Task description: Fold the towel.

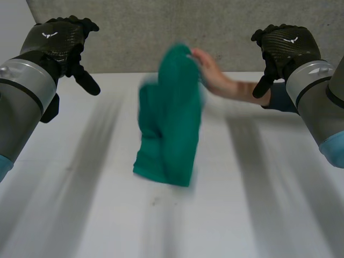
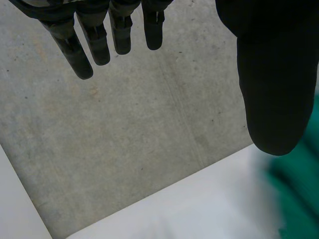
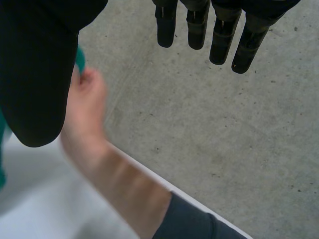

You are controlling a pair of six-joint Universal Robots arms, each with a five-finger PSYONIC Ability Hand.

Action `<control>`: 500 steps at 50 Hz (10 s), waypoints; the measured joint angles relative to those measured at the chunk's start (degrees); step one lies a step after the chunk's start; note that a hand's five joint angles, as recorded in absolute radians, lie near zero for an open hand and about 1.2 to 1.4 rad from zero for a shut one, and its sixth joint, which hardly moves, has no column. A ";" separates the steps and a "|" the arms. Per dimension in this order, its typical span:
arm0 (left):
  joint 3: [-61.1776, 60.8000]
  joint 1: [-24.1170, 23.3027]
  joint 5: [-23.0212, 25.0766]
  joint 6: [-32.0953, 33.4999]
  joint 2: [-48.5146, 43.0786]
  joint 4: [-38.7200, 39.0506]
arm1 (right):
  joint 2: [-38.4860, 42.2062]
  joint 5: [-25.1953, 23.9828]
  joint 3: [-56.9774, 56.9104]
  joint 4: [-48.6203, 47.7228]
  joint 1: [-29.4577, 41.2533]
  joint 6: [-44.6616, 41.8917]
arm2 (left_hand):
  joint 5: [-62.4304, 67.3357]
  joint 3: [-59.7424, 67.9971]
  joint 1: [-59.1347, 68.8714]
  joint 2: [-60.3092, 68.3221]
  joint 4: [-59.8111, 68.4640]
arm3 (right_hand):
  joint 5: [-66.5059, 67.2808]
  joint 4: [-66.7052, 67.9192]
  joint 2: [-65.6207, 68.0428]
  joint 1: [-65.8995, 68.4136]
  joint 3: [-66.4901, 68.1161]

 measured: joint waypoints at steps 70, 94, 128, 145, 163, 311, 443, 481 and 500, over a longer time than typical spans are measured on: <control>2.94 -17.90 0.36 8.45 -29.51 12.72 | 8.45 -4.02 4.34 2.04 1.32 -17.93 | 1.32 1.33 1.66 1.46 1.41 | 0.00 0.00 0.00 0.00 0.00; 18.44 -18.00 1.17 19.15 -43.01 15.60 | 9.56 -4.40 8.70 0.82 -2.70 -17.64 | 51.93 54.98 51.64 55.75 56.04 | 0.00 0.00 0.00 0.00 0.00; -2.08 -13.19 1.95 24.30 -6.24 16.60 | 17.26 -37.89 0.24 14.92 -5.09 37.58 | 51.94 55.99 51.64 56.36 56.38 | 0.00 0.00 0.00 0.00 0.00; -9.75 -12.23 1.90 24.37 -14.40 16.76 | 17.77 -36.84 4.34 15.19 -4.74 35.99 | 36.75 37.46 37.52 37.35 37.45 | 0.00 0.00 0.00 0.00 0.00; -10.06 -13.58 2.05 24.00 -21.13 17.24 | 18.26 -30.68 5.55 15.07 -5.04 28.35 | 14.26 15.29 14.61 15.03 14.81 | 0.00 0.00 0.00 0.00 0.00; 23.08 2.90 3.34 21.45 -18.44 22.44 | 16.37 0.17 -23.19 -23.54 -2.19 -32.25 | 52.58 56.33 51.67 56.59 56.64 | 54.06 55.39 54.96 46.54 56.05; 9.81 7.53 7.47 14.38 -15.96 28.81 | 9.39 -6.48 -14.74 -13.35 -4.19 -18.85 | 52.58 56.45 51.72 56.69 56.66 | 54.11 55.44 54.90 46.47 56.08; -28.75 7.35 13.90 27.61 -7.06 26.92 | 14.86 -7.63 10.93 -9.85 -4.69 -18.66 | 13.42 14.69 14.84 14.64 14.10 | 54.14 55.44 54.90 46.47 56.08; -19.60 -8.42 -9.16 27.23 -21.74 27.41 | 14.89 -7.70 12.73 -9.70 -4.64 -18.77 | 11.01 12.60 12.91 12.51 11.99 | 54.20 55.44 54.90 46.47 56.08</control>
